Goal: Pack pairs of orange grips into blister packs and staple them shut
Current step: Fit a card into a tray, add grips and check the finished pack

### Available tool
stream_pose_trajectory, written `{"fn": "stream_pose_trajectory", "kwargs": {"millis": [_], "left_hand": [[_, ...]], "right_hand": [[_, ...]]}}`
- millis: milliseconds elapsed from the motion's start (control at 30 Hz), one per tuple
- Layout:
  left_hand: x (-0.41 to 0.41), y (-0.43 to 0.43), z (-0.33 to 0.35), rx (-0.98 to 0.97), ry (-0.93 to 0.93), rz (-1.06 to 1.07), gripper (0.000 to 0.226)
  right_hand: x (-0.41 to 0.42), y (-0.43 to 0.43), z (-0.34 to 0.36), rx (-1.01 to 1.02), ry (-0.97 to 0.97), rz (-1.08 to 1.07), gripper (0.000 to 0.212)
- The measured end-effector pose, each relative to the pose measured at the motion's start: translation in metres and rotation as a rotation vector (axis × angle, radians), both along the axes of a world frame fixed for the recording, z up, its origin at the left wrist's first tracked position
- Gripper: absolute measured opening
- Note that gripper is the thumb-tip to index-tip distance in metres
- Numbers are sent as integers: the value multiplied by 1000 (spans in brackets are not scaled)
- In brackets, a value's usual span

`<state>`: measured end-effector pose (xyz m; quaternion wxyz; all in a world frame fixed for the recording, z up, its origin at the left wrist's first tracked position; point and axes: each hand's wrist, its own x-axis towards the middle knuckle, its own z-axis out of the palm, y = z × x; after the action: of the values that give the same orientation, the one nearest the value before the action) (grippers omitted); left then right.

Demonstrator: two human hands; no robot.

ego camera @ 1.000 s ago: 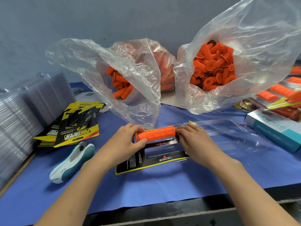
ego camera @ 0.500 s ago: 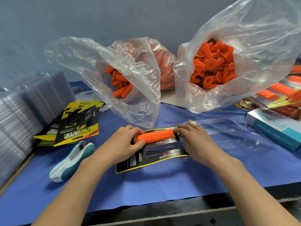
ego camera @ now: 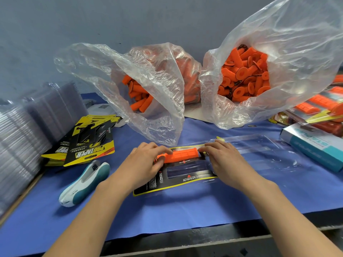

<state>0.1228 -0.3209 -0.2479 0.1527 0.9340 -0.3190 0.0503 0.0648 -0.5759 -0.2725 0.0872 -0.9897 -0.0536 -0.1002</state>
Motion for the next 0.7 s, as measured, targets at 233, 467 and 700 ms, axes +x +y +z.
{"fn": "stream_pose_trajectory", "kwargs": {"millis": [233, 467, 700], "left_hand": [[-15, -4, 5, -95, -135, -87, 24], [-53, -18, -5, -52, -247, -326, 36], [-64, -11, -22, 73, -355, -366, 35]], "right_hand": [[1, -1, -3, 64, -53, 3, 36], [-4, 5, 6, 279, -22, 2, 52], [-14, -5, 12, 216, 181, 66, 95]]}}
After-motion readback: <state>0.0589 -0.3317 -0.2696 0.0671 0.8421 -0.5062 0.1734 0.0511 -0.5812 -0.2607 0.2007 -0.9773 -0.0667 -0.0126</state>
